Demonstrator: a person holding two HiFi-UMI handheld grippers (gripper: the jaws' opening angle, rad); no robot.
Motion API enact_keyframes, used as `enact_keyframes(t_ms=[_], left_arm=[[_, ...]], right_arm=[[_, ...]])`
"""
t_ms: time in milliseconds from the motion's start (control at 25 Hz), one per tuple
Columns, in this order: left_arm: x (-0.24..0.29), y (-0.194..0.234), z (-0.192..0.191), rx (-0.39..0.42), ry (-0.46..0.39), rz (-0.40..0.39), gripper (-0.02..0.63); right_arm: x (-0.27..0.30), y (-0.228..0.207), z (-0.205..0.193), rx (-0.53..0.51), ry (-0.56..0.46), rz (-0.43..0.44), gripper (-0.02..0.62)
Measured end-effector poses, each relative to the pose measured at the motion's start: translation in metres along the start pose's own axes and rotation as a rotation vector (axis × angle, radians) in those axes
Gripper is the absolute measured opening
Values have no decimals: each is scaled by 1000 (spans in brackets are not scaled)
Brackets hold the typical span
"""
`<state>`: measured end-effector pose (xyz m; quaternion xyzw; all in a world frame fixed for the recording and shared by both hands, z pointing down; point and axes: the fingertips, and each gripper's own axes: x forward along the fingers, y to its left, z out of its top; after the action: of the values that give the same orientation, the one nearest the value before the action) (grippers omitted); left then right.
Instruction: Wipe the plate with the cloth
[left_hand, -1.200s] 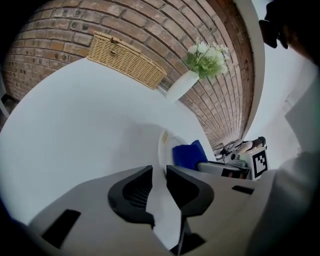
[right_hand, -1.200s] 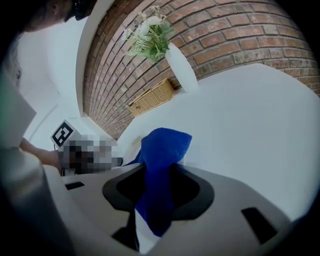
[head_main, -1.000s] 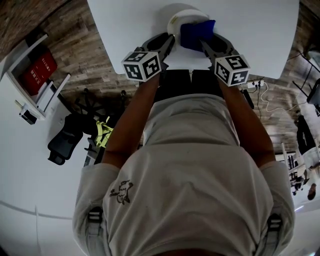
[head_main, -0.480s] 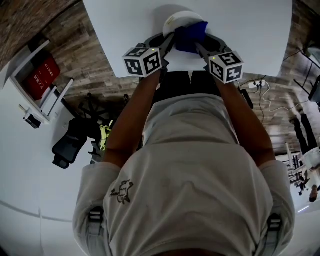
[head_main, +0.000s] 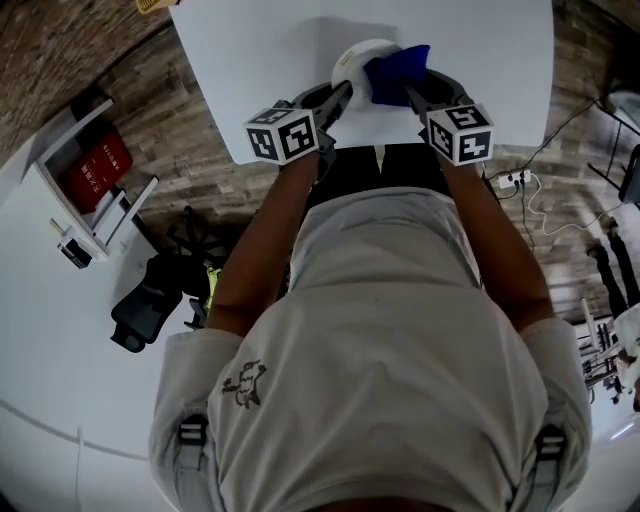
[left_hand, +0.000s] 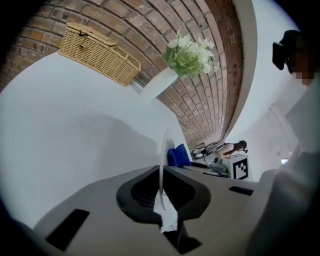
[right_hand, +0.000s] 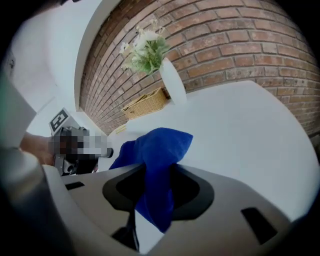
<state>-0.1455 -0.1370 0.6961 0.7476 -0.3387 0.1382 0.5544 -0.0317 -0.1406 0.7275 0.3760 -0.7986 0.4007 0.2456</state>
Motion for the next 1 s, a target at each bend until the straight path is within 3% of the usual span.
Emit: enact_keyframes(t_ms=[200,400,520,760,1000], left_arm=[[-3,-54,5,57,2,-58,21],[-7,-106,27,114,-40,-94,21],[-10,-137,49,119,-100,-125,21],[-16,-182,88,135,-236,-146,17],[-37,-200,120,152,-346,-150,18]], right_arm=[[-43,-12,59,-82,-106,-32,135],[-80,21,136,-236,-241,-30,135],[-101,46,164,-318,-298,-4,135],[-137,79,171,-376,-353,103,133],[-154,57,154,-402,-290,103,134]])
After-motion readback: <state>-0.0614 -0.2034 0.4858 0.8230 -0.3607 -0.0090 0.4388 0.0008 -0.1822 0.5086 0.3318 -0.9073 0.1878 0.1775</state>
